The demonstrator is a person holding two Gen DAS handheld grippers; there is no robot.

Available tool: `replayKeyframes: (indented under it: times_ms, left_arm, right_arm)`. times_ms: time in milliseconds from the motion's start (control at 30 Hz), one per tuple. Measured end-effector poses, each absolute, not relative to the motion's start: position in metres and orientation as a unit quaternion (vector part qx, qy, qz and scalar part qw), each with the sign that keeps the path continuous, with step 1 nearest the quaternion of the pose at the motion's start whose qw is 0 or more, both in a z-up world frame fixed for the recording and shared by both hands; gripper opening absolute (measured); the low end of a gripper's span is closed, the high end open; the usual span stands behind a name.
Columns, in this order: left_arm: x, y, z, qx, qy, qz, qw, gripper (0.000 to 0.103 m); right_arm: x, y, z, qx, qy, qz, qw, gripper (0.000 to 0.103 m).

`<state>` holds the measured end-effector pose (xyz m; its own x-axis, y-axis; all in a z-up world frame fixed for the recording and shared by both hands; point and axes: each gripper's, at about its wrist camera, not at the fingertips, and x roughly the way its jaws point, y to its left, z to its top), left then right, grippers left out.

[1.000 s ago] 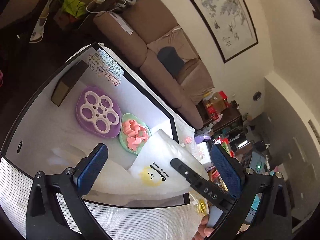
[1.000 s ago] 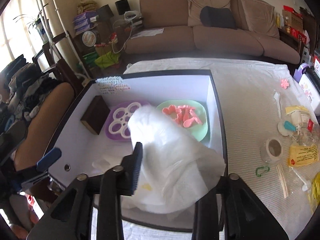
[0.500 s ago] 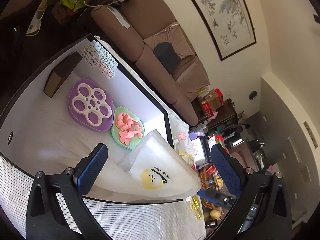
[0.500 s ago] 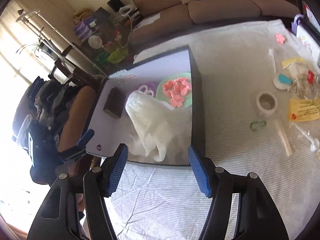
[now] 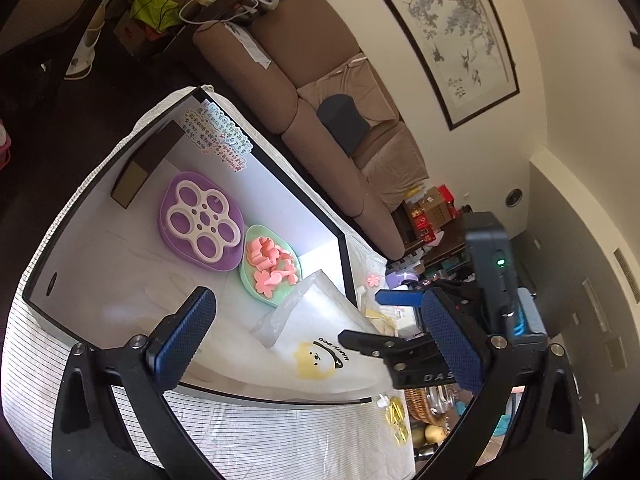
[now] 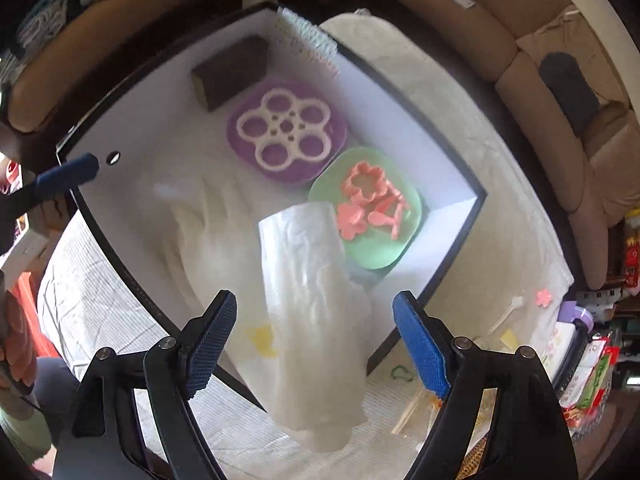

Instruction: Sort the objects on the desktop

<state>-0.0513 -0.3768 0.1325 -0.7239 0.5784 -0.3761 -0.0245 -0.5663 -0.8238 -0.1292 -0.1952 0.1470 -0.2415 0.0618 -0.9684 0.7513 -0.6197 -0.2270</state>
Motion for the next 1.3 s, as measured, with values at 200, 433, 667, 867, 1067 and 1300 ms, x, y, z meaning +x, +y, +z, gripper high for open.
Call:
replayKeyframes:
  times_ms: [200,433,667,867,1067,1300]
  left_arm:
    - [-0.047,-0.392,0.130,-0.314,-0.448,0.817,0.182,0.103]
    - [-0.045,-0.397,0.133,-0.306,-0.453,0.818,0.178,0.103]
    - [-0.021,-0.429,0.149,-0.238,-0.475,0.833,0.153,0.103]
    - [0.009,-0.469,0.153,-0.176,-0.507,0.835,0.121,0.103]
    - [0.007,-0.479,0.146,-0.188,-0.515,0.828,0.119,0.103]
    - [-0.014,-0.447,0.152,-0.232,-0.469,0.843,0.124,0.103]
  right_arm:
    - [-0.128,-0.183,0.079,0.611,0.424,-0.637,0.205,0.053]
    - [-0.143,-0.180,0.102,0.646,0.323,-0.641,0.259,0.011]
    - [-0.181,-0.219,0.197,0.618,0.010,-0.686,0.383,0.011]
    - [-0.194,-0.228,0.238,0.540,-0.210,-0.687,0.439,0.011]
    - [-0.191,-0.155,0.120,0.551,-0.419,-0.620,0.370,0.011]
    - [-0.178,-0.105,0.061,0.592,-0.393,-0.646,0.278,0.013]
